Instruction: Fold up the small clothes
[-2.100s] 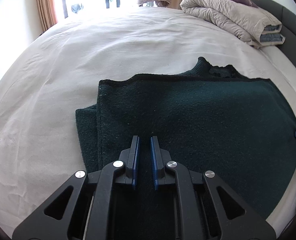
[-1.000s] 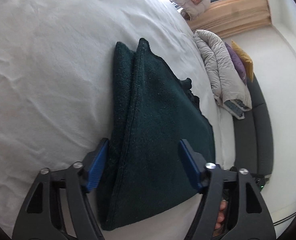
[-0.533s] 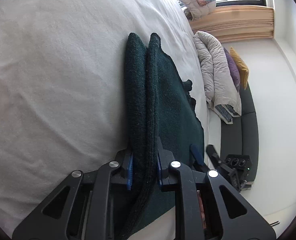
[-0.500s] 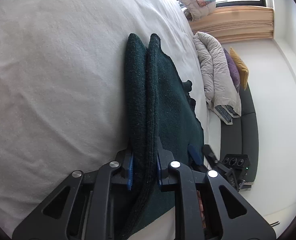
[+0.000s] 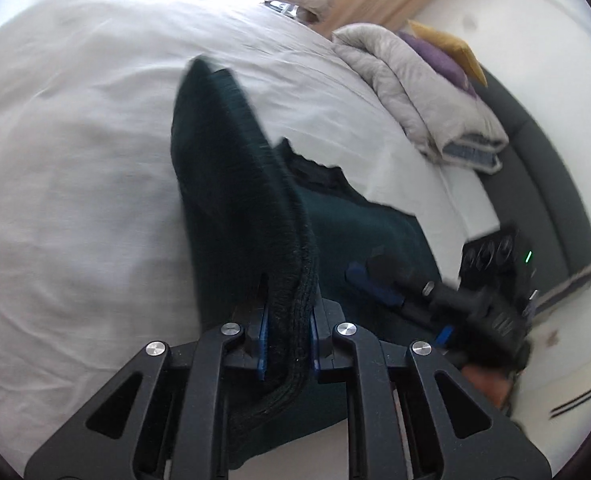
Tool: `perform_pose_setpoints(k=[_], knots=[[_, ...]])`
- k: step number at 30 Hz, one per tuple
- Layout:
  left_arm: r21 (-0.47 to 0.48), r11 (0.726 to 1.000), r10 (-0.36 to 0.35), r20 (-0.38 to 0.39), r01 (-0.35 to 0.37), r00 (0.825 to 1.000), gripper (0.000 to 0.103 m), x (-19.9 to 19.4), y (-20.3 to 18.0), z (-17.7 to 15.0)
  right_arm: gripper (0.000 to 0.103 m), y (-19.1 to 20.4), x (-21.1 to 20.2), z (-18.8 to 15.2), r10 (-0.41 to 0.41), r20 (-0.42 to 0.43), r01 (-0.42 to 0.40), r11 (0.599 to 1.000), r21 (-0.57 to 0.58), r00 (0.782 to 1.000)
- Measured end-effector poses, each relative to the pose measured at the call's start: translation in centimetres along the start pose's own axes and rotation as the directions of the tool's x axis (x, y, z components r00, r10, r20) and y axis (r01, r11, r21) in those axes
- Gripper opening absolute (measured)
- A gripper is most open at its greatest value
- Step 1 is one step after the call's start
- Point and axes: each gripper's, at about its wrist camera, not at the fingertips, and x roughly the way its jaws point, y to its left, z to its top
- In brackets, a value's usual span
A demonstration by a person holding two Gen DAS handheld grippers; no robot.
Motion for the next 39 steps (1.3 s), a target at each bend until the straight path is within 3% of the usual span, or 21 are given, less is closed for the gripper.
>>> perform_pose_setpoints(k=[3,6,10,12,20,25,30,39], knots=[[0.037,0.999,0.018,-0.01,-0.018,1.0,0.013,1.7,-2.0,-1.2,0.084,-0.4,-0.2,1.3,0.09,-0.039,-0.088,0.995,0.048,0.995],[0.104,0.992,0.073,-0.006,-0.072,0.997,0.013,3.0,-3.5,-1.9,0.084,-0.7,0.4,2.1,0.126,-0.08,-0.121,0.991,0.064,0.989],[0.176,0.976,0.127,0.019,-0.128,0.992,0.013,2.9,-4.5,-2.7,0.083,-1.4,2.1,2.8,0.108,-0.122,-0.096,0.99,0.099,0.987],[0.206,0.965,0.16,0.027,-0.162,0.987,0.013,3.3,-5.3,-3.1,0.078,-1.2,2.7,2.9,0.107,-0.13,-0.094,0.99,0.104,0.986],[0.244,0.95,0.194,0.038,-0.197,0.98,0.013,4.1,-7.0,-4.0,0.071,2.1,3.6,3.7,0.095,-0.178,-0.096,0.995,0.0,0.979],[0.255,0.945,0.204,0.038,-0.207,0.978,0.013,4.4,-8.6,-4.6,0.019,3.0,3.8,4.2,-0.008,-0.219,-0.013,0.995,-0.094,0.976],[0.274,0.941,0.194,0.034,-0.196,0.98,0.013,4.8,-9.5,-4.2,0.013,2.4,1.9,4.4,-0.061,-0.168,0.04,0.992,-0.124,0.984],[0.355,0.923,0.164,-0.011,-0.149,0.986,0.013,8.3,-16.1,-4.3,0.013,-1.1,-4.2,5.9,-0.13,-0.11,0.115,0.984,-0.136,0.985]])
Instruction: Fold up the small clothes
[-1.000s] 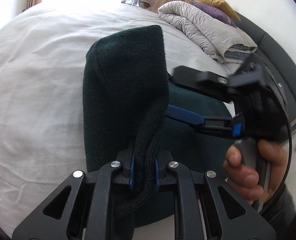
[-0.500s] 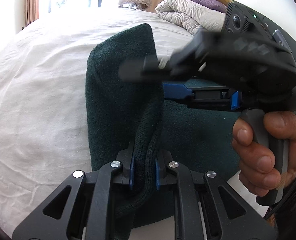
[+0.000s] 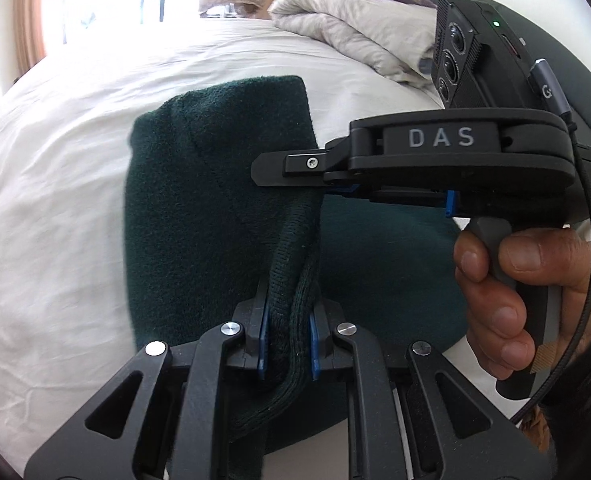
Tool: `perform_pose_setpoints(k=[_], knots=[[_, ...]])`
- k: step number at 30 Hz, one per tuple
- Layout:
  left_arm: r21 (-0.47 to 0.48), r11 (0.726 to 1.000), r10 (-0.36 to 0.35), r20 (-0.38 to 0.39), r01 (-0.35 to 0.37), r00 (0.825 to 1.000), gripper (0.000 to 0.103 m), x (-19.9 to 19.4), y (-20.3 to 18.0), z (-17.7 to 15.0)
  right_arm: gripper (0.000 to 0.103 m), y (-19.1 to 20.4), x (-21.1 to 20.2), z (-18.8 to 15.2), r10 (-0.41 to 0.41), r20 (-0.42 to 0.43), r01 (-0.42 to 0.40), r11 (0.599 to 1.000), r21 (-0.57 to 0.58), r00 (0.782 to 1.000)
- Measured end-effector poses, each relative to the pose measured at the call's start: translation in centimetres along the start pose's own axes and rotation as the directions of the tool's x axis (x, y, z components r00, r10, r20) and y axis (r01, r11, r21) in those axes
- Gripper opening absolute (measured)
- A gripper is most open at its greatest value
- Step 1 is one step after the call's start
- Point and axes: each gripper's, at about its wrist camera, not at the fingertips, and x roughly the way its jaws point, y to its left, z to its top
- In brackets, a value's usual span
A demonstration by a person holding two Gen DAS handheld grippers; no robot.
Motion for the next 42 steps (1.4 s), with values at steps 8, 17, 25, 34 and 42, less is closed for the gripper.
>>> perform_pose_setpoints(k=[8,17,25,34,42], knots=[[0.038,0.996,-0.073,-0.067,0.075,0.995,0.013,3.7,-5.3,2.1,0.013,-4.2,-4.6,0.1,-0.105,0.003,0.105,0.994,-0.017,0.994],[0.084,0.987,-0.131,-0.103,0.14,0.986,0.013,7.3,-9.8,4.0,0.013,-8.4,-8.5,0.4,-0.184,0.014,0.184,0.983,-0.004,0.983],[0.088,0.984,-0.147,-0.116,0.158,0.982,0.013,8.8,-10.8,3.2,0.013,-9.7,-9.4,0.6,-0.23,0.002,0.23,0.973,-0.007,0.973],[0.08,0.984,-0.149,-0.114,0.159,0.982,0.013,7.8,-9.7,3.7,0.013,-10.8,-10.2,1.0,-0.269,-0.005,0.269,0.963,-0.016,0.963],[-0.006,0.969,-0.247,-0.143,0.249,0.958,0.027,6.4,-7.0,1.8,0.016,-14.1,-9.8,-0.4,-0.294,-0.032,0.296,0.954,0.051,0.955]])
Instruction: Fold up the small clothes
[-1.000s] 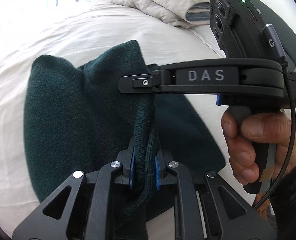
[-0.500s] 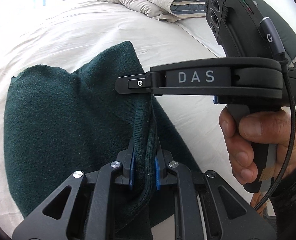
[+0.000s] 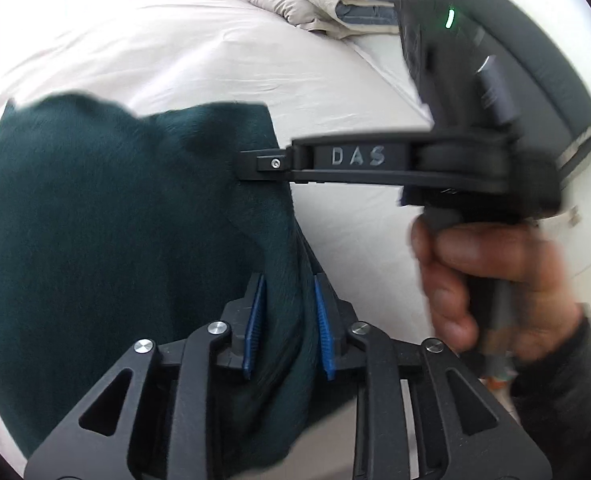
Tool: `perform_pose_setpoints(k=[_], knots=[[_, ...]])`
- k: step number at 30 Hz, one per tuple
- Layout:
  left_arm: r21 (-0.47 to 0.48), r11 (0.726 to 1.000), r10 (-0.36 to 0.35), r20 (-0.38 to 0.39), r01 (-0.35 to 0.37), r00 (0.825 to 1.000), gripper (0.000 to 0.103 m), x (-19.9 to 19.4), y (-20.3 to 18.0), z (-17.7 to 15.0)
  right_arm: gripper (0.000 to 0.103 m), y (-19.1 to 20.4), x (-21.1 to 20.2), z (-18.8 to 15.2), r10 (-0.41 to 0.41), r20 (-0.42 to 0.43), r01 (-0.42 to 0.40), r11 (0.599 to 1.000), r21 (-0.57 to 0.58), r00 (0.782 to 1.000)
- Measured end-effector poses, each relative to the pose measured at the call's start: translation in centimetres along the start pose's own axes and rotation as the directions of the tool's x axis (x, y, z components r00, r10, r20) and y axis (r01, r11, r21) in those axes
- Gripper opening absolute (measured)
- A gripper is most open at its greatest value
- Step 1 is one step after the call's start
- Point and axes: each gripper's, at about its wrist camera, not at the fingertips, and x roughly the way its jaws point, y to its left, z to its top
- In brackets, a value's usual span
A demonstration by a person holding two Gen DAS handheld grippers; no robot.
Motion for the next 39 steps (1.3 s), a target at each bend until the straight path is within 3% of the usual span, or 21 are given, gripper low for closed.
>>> perform_pose_setpoints(k=[1,2,3,5,7,9,13,15,17,18,21,29,33,39], knots=[[0.009,1.0,-0.007,0.017,0.007,1.0,0.04,-1.2,0.2,-0.5,0.016,-0.3,0.2,-0.3,0.009,0.002,-0.009,1.0,0.014,1.0],[0.02,1.0,-0.023,0.041,0.022,0.999,0.063,-2.6,0.4,-1.2,0.016,-0.6,0.3,-0.6,0.025,0.006,-0.025,0.999,0.034,1.0],[0.029,0.998,-0.05,0.07,0.048,0.996,0.069,-4.2,0.7,-1.9,0.02,-0.8,0.3,-0.7,0.043,0.011,-0.044,0.998,0.052,0.999],[0.047,0.995,-0.094,0.12,0.089,0.988,0.07,-7.2,1.5,-3.1,0.024,-1.1,0.0,-1.1,0.069,0.027,-0.071,0.993,0.09,0.997],[0.061,0.991,-0.127,0.176,0.118,0.976,0.07,-10.1,2.3,-3.8,0.038,-0.9,-0.6,-1.7,0.087,0.047,-0.091,0.991,0.098,0.995],[0.096,0.993,-0.083,0.22,0.063,0.972,0.07,-11.8,3.2,-3.8,0.044,-0.5,-1.2,-2.6,0.092,0.051,-0.097,0.99,0.098,0.994],[0.079,0.997,-0.041,0.199,0.025,0.979,0.07,-12.2,5.5,-3.6,0.045,1.0,-2.1,-5.3,0.093,0.027,-0.094,0.992,0.08,0.995],[0.072,0.997,0.015,0.198,-0.03,0.98,0.07,-12.2,6.4,-3.6,0.045,1.3,-2.4,-6.6,0.101,0.017,-0.102,0.991,0.082,0.995],[0.066,0.997,0.031,0.178,-0.043,0.984,0.07,-12.1,7.6,-3.7,0.037,1.9,-2.2,-7.6,0.072,-0.003,-0.072,0.995,0.067,0.997],[0.058,0.997,0.041,0.161,-0.051,0.986,0.07,-11.2,7.7,-4.1,0.026,2.3,-2.0,-8.0,0.043,-0.011,-0.043,0.998,0.05,0.999],[0.05,0.997,0.053,0.138,-0.061,0.989,0.07,-9.6,8.8,-4.7,0.016,2.4,-1.8,-7.4,0.003,-0.01,-0.003,0.998,0.057,1.0],[0.095,0.99,0.092,0.16,-0.108,0.983,0.07,-8.5,8.1,-4.6,0.014,1.5,-3.2,-8.5,0.007,0.059,-0.014,0.993,0.115,0.998],[0.121,0.982,0.128,0.129,-0.144,0.983,0.07,-6.6,8.6,-4.0,0.014,0.0,-2.0,-9.0,0.028,0.083,-0.041,0.986,0.163,0.996],[0.153,0.969,0.178,0.114,-0.194,0.977,0.07,-5.2,8.4,-4.0,0.015,-1.9,-1.1,-10.2,0.132,0.141,-0.161,0.963,0.218,0.981]])
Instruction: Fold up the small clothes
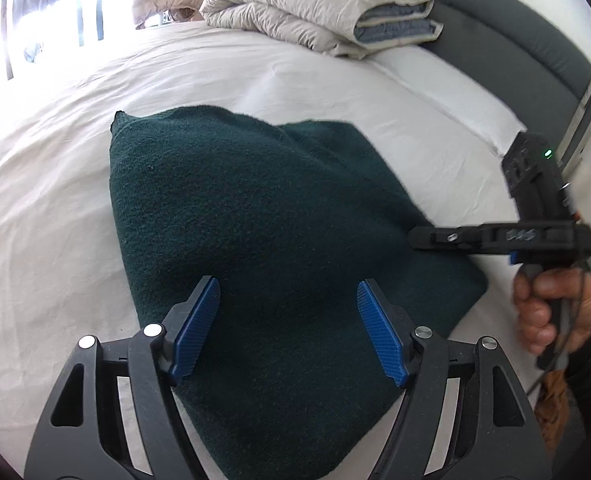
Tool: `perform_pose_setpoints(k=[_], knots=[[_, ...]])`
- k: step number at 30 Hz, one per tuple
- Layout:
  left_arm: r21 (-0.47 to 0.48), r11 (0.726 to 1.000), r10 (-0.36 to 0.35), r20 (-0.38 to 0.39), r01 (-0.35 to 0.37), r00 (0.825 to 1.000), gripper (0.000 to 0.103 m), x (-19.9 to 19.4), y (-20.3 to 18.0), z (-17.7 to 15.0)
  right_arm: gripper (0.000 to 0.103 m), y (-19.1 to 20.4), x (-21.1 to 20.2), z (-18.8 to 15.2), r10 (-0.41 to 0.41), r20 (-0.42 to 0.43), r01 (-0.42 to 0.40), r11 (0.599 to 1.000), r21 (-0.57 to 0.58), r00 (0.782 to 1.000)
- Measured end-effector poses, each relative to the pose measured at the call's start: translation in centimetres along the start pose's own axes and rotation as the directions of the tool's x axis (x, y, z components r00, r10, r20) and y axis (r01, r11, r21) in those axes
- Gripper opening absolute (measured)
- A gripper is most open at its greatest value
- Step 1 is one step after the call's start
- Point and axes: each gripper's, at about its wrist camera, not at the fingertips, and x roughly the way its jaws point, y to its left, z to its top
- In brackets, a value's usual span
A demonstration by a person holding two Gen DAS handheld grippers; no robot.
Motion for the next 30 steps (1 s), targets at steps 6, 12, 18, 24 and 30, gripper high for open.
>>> perform_pose_setpoints(k=[6,12,18,24,30], knots=[[0.003,0.999,0.033,-0.011,-0.032,0.999,0.07,0.9,0.0,-0.1,0.038,3.7,-3.7,0.0,-0.177,0.11,0.185,0.981,-0.063,0.978],[-0.003,1.0,0.029,-0.009,-0.029,1.0,0.07,0.9,0.0,-0.2,0.034,8.4,-3.0,-0.7,-0.128,0.094,0.143,0.972,-0.187,0.987],[-0.007,1.0,0.017,-0.007,-0.017,1.0,0.07,0.8,0.3,-0.4,0.013,6.7,-0.2,-3.2,-0.222,0.041,0.226,0.956,-0.186,0.974],[-0.045,0.999,-0.025,0.043,0.026,0.999,0.07,-1.4,1.2,-1.0,0.012,6.5,-1.8,-4.3,-0.223,0.088,0.237,0.951,-0.198,0.971],[-0.106,0.994,0.037,0.148,-0.021,0.988,0.07,-3.4,3.8,2.1,0.023,9.8,-2.5,-0.6,-0.245,0.191,0.288,0.925,-0.247,0.951]])
